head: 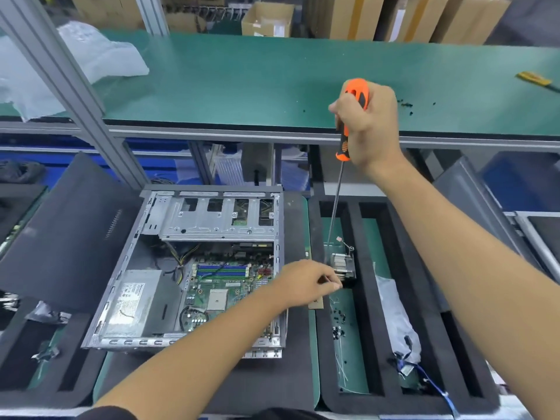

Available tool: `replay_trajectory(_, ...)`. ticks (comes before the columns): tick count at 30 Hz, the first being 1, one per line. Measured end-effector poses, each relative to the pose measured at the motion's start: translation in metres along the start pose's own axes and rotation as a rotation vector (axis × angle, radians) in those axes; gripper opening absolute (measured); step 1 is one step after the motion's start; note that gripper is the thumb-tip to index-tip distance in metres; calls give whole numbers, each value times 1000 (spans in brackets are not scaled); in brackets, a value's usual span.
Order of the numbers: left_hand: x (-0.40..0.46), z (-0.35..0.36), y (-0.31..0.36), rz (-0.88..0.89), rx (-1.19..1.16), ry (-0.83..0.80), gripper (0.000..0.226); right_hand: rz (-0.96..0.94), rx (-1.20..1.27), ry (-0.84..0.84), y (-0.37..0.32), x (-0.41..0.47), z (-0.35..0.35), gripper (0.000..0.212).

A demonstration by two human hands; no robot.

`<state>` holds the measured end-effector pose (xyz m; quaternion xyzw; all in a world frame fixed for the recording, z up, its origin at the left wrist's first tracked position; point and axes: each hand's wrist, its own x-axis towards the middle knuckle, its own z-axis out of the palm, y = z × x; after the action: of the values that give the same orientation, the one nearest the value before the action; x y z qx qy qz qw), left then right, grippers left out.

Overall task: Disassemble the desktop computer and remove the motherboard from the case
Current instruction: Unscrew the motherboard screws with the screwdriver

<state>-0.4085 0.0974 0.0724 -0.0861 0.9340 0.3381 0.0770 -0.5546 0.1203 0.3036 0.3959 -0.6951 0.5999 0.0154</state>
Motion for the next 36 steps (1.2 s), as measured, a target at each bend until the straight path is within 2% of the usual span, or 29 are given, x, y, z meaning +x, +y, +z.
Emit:
replay_trajectory(3,-19,-20,-19,-19,23,163,51,-19,77,13,-17,11,17,38)
replay_trajectory(6,-41,-34,-42,-29,74,457,65,-44,133,4,-37,19,40,43)
replay_trajectory(9,-64,-45,-63,-87,17,656,56,-61,170,-19,-54,21,69,42)
replay_trajectory(13,-91,-62,-86,-209,-88,731,18,-81,193,-72,-69,13,110,35)
replay_trajectory(14,-97,-67,-92,-224,-78,734,17,-77,199,-89,-71,11,120,35)
replay_trajectory(19,-127,-87,-127,-371,21,641,14,-64,216,-194,-67,-7,164,38)
replay_trajectory(27,-133,-105,-172,-665,203,386,13,-82,16,-436,-37,-30,204,30)
replay_trajectory(30,-124,-107,-183,-767,218,265,8,-91,-58,-536,-27,-34,213,28)
replay_trajectory(32,-117,-109,-189,-805,211,171,13,-85,-98,-602,-21,-38,218,26)
replay_trajectory(36,-107,-114,-204,-845,120,82,11,-40,-106,-727,-11,-44,229,25)
